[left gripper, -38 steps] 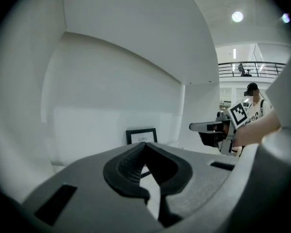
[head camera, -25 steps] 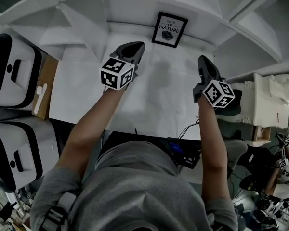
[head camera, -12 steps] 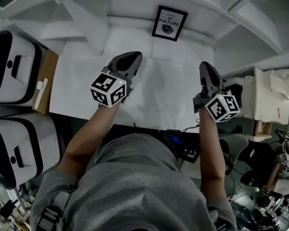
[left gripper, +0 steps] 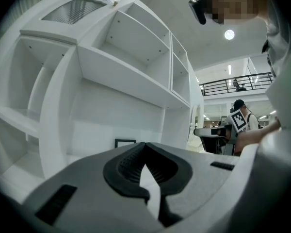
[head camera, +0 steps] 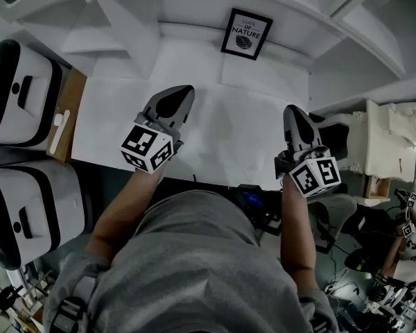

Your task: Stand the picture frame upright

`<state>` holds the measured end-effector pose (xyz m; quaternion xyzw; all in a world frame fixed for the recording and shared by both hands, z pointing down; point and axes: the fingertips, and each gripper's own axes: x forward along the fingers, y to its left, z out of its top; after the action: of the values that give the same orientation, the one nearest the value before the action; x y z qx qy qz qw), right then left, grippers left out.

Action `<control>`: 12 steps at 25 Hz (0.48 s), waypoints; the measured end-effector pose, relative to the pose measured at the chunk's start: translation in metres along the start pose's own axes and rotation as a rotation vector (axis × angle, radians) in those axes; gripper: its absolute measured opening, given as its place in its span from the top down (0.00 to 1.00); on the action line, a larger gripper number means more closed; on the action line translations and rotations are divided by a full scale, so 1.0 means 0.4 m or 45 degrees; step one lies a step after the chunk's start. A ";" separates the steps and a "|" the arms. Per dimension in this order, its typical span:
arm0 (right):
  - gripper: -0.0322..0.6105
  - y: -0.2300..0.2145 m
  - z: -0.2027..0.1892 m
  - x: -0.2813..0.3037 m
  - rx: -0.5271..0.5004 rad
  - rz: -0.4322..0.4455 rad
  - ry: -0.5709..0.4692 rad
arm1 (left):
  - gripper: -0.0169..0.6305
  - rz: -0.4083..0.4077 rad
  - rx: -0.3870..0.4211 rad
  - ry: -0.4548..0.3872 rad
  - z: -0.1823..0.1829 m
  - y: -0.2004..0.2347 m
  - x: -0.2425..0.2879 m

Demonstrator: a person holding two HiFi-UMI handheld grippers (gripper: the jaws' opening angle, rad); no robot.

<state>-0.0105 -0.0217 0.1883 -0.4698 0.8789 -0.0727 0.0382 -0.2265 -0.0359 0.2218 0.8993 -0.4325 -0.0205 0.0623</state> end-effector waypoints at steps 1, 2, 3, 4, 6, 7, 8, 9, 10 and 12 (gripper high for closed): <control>0.91 0.004 -0.001 -0.003 -0.009 -0.002 -0.003 | 0.96 0.003 0.001 -0.002 -0.003 0.001 -0.006; 0.91 0.006 -0.002 -0.006 -0.017 -0.005 -0.008 | 0.96 0.007 0.003 -0.006 -0.004 0.002 -0.011; 0.91 0.006 -0.002 -0.010 -0.023 -0.009 -0.014 | 0.96 0.013 0.007 -0.010 -0.005 0.003 -0.015; 0.91 0.005 -0.002 -0.014 -0.025 -0.014 -0.018 | 0.96 0.021 0.012 -0.014 -0.003 0.004 -0.018; 0.91 0.001 0.001 -0.024 -0.015 -0.026 -0.024 | 0.96 0.038 0.029 -0.019 0.003 0.006 -0.022; 0.91 -0.001 0.003 -0.030 -0.005 -0.032 -0.025 | 0.96 0.050 0.040 -0.022 0.006 0.007 -0.025; 0.91 -0.003 0.005 -0.035 0.002 -0.037 -0.026 | 0.96 0.064 0.052 -0.026 0.010 0.008 -0.030; 0.91 -0.005 0.006 -0.039 0.005 -0.041 -0.027 | 0.96 0.076 0.064 -0.030 0.013 0.011 -0.034; 0.91 -0.006 0.008 -0.042 0.004 -0.044 -0.028 | 0.96 0.085 0.072 -0.035 0.015 0.013 -0.038; 0.91 -0.007 0.012 -0.045 -0.009 -0.050 -0.031 | 0.96 0.092 0.081 -0.040 0.016 0.017 -0.043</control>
<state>0.0025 -0.0086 0.1840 -0.4878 0.8694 -0.0644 0.0459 -0.2431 -0.0275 0.2161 0.8841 -0.4661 -0.0186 0.0274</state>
